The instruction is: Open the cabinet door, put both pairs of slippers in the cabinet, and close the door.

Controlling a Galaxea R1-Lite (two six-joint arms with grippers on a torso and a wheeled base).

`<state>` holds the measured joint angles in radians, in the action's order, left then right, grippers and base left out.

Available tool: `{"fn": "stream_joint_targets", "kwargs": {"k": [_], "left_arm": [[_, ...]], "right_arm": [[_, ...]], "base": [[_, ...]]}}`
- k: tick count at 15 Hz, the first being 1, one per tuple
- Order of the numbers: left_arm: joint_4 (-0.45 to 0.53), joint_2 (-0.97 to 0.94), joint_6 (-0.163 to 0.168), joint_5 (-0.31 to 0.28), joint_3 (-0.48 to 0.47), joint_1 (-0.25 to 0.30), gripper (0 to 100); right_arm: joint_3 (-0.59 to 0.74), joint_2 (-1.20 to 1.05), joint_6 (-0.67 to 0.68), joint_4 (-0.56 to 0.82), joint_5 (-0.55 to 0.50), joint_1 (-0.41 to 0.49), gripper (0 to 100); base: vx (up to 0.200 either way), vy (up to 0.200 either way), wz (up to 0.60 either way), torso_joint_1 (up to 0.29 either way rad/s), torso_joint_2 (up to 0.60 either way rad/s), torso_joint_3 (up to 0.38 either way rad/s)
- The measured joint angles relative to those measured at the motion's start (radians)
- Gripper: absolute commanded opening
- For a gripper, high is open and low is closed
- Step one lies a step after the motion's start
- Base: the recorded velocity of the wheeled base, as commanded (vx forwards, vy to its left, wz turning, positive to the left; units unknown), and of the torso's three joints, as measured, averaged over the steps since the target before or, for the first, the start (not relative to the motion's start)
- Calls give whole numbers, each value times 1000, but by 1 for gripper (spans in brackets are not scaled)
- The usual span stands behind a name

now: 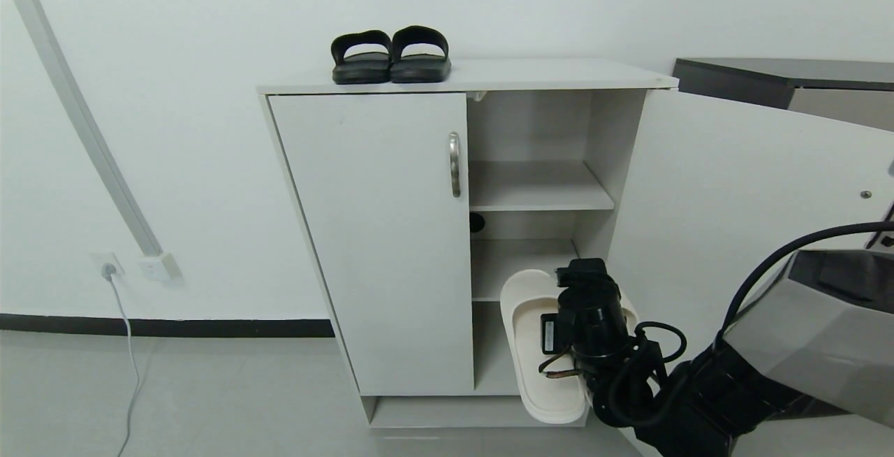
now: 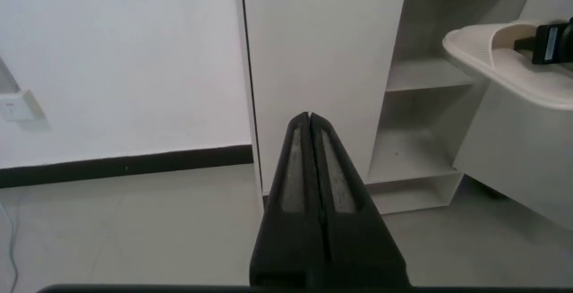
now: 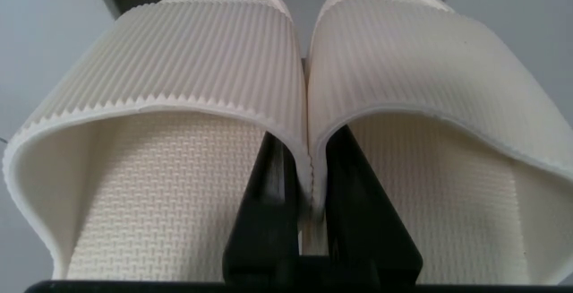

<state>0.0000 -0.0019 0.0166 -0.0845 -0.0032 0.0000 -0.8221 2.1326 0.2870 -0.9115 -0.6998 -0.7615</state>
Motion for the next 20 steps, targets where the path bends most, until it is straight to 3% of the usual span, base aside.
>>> {"fn": "stream_joint_targets", "kwargs": {"k": [7, 20], "left_arm": [[0, 0, 0, 0, 0, 0, 0], [2, 0, 0, -1, 0, 0, 0]], "right_arm": [[-1, 16, 0, -9, 3, 0, 0], [0, 24, -1, -21, 4, 1, 0]], "base": [[0, 0, 0, -1, -1, -29], [0, 0, 0, 3, 3, -194]]}}
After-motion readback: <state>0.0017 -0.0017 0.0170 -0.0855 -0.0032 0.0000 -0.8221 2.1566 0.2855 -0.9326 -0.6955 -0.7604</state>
